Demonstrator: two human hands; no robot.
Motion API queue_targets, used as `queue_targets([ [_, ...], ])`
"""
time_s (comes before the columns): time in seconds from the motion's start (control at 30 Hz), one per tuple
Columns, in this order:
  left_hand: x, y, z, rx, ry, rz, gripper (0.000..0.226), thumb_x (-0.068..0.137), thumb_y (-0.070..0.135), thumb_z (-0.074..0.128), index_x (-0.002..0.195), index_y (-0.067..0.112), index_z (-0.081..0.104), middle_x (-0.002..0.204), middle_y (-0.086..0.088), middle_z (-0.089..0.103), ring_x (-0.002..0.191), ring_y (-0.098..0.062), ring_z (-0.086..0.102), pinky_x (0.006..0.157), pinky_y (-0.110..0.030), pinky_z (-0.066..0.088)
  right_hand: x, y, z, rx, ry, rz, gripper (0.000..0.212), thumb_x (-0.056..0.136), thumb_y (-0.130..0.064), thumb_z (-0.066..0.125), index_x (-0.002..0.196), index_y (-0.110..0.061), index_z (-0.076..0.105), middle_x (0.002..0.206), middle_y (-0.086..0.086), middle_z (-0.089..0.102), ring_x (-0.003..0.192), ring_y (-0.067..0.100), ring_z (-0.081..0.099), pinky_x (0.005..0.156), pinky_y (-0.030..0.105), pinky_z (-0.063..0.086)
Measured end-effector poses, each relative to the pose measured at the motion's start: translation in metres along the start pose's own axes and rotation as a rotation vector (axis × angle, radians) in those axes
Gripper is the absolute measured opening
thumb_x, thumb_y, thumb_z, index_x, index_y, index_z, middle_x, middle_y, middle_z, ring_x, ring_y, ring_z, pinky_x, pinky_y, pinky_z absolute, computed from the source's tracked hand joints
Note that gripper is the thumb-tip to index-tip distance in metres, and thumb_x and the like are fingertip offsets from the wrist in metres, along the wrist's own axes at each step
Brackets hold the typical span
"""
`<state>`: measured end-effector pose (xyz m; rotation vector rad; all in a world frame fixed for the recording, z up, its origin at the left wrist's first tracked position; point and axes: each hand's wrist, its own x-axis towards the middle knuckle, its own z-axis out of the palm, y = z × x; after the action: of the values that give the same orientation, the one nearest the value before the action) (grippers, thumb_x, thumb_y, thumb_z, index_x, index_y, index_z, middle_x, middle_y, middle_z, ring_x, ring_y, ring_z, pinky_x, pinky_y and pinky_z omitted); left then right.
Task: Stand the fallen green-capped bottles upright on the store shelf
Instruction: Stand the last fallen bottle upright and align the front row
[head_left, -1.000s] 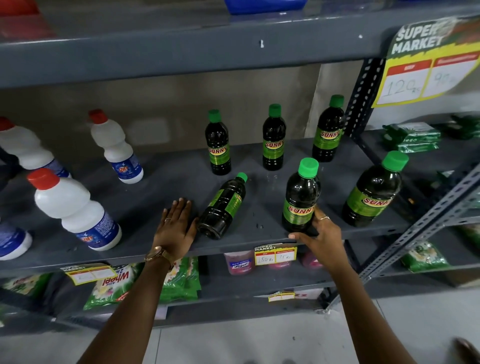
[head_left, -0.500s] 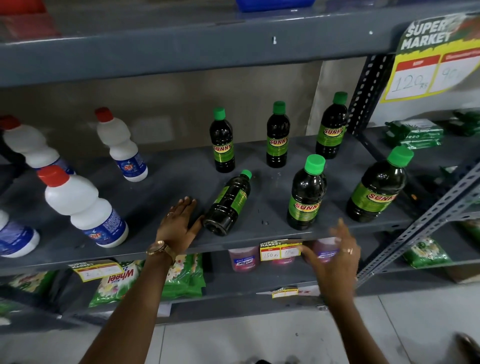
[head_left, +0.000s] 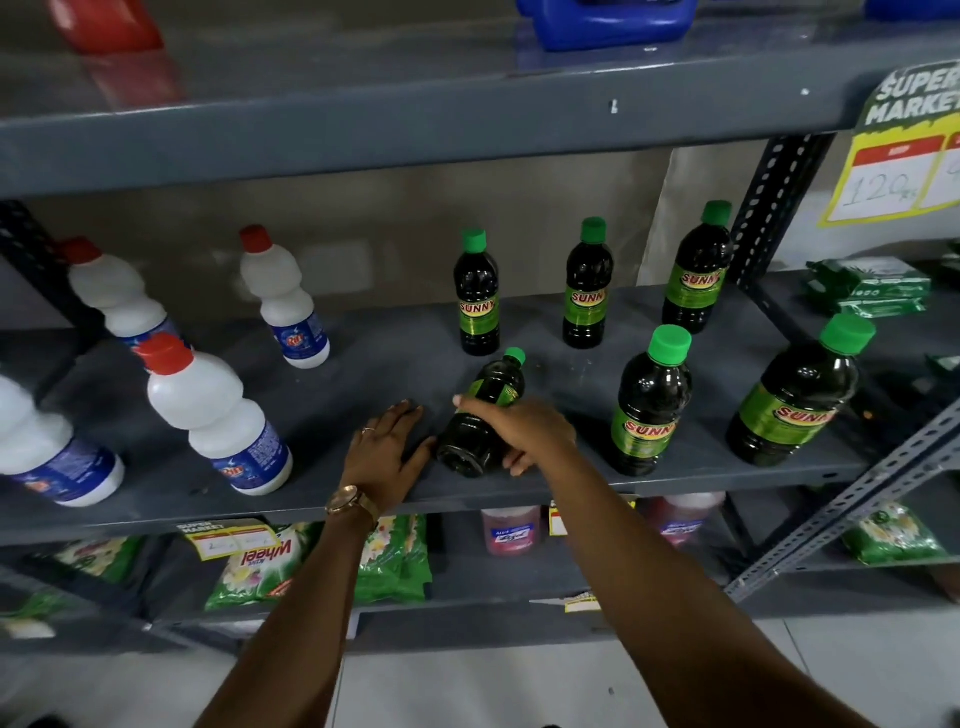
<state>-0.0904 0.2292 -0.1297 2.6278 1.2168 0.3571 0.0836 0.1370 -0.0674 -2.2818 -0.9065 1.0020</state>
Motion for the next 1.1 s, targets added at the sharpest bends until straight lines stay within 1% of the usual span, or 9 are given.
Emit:
queue_targets([
  [0.17, 0.0, -0.004, 0.003, -0.019, 0.037, 0.017, 0.071, 0.082, 0.061, 0.026, 0.137, 0.018, 0.042, 0.147, -0.006, 0.04, 0.135, -0.028, 0.034, 0.107, -0.044, 0.03, 0.007, 0.018, 0.013, 0.137, 0.173, -0.118, 0.065, 0.068, -0.078, 0.052, 0.087, -0.018, 0.069, 0.086, 0.005, 0.07, 0.083, 0.023, 0.065, 0.077, 0.031, 0.049],
  [0.27, 0.002, -0.007, 0.009, -0.021, 0.032, 0.003, 0.079, 0.083, 0.064, 0.021, 0.143, 0.013, 0.03, 0.154, -0.009, 0.026, 0.144, -0.023, 0.01, 0.117, -0.042, 0.012, 0.007, 0.036, 0.029, 0.41, 0.252, -0.22, 0.051, 0.066, -0.069, 0.064, 0.085, -0.022, 0.069, 0.088, 0.002, 0.068, 0.097, 0.024, 0.063, 0.084, 0.033, 0.048],
  [0.4, 0.008, -0.007, 0.013, 0.11, -0.09, -0.03, 0.09, 0.076, 0.066, -0.003, 0.148, 0.012, 0.001, 0.159, -0.006, -0.004, 0.138, -0.012, -0.019, 0.117, -0.042, -0.01, 0.012, 0.034, 0.035, 0.525, 0.323, -0.361, 0.064, 0.062, -0.057, 0.076, 0.11, -0.022, 0.053, 0.102, 0.001, 0.063, 0.098, 0.019, 0.06, 0.084, 0.035, 0.052],
  [0.5, 0.01, -0.006, 0.012, 0.129, -0.124, -0.052, 0.089, 0.077, 0.065, -0.004, 0.148, 0.012, -0.003, 0.159, -0.006, -0.006, 0.142, -0.014, -0.015, 0.117, -0.042, -0.01, 0.022, 0.022, 0.03, 0.562, 0.399, -0.471, 0.064, 0.06, -0.025, 0.087, 0.108, -0.024, 0.044, 0.095, -0.006, 0.063, 0.087, 0.004, 0.061, 0.072, 0.011, 0.047],
  [0.67, 0.011, -0.005, 0.014, 0.098, -0.111, -0.082, 0.072, 0.091, 0.054, 0.01, 0.148, 0.011, -0.002, 0.159, -0.005, -0.005, 0.142, -0.012, -0.014, 0.117, -0.04, -0.011, 0.036, 0.015, 0.031, 0.603, 0.382, -0.496, 0.077, 0.061, -0.013, 0.087, 0.12, -0.024, 0.038, 0.107, -0.005, 0.06, 0.094, 0.006, 0.06, 0.079, 0.016, 0.046],
  [0.77, 0.01, -0.007, 0.013, 0.099, -0.088, -0.077, 0.08, 0.085, 0.06, 0.0, 0.147, 0.01, -0.003, 0.158, -0.006, -0.005, 0.14, -0.01, -0.016, 0.116, -0.038, -0.012, 0.038, 0.029, 0.033, 0.589, 0.289, -0.554, 0.077, 0.066, 0.003, 0.072, 0.134, -0.013, 0.038, 0.106, -0.008, 0.059, 0.094, -0.002, 0.057, 0.077, 0.014, 0.044],
  [0.87, 0.01, -0.006, 0.014, 0.09, -0.079, -0.076, 0.082, 0.083, 0.061, -0.001, 0.147, 0.01, -0.002, 0.158, -0.006, -0.004, 0.142, -0.012, -0.013, 0.116, -0.038, -0.011, 0.035, 0.035, 0.037, 0.516, 0.309, -0.539, 0.064, 0.065, 0.001, 0.075, 0.122, -0.013, 0.049, 0.102, 0.001, 0.06, 0.091, 0.008, 0.059, 0.078, 0.027, 0.045],
  [1.03, 0.011, -0.006, 0.013, 0.083, -0.088, -0.088, 0.076, 0.088, 0.057, 0.01, 0.148, 0.011, 0.0, 0.159, -0.005, -0.002, 0.138, -0.007, -0.016, 0.117, -0.038, -0.01, 0.044, 0.022, 0.04, 0.389, 0.492, -0.426, 0.089, 0.045, -0.039, 0.09, 0.121, -0.015, 0.049, 0.127, 0.009, 0.046, 0.126, 0.028, 0.04, 0.105, 0.045, 0.039],
  [1.1, 0.01, -0.005, 0.013, 0.083, -0.087, -0.087, 0.077, 0.088, 0.058, 0.01, 0.148, 0.011, 0.0, 0.159, -0.006, -0.001, 0.141, -0.01, -0.013, 0.117, -0.039, -0.009, 0.043, 0.022, 0.039, 0.37, 0.436, -0.461, 0.089, 0.051, -0.03, 0.088, 0.127, -0.017, 0.044, 0.134, 0.008, 0.041, 0.132, 0.026, 0.034, 0.108, 0.035, 0.036],
])
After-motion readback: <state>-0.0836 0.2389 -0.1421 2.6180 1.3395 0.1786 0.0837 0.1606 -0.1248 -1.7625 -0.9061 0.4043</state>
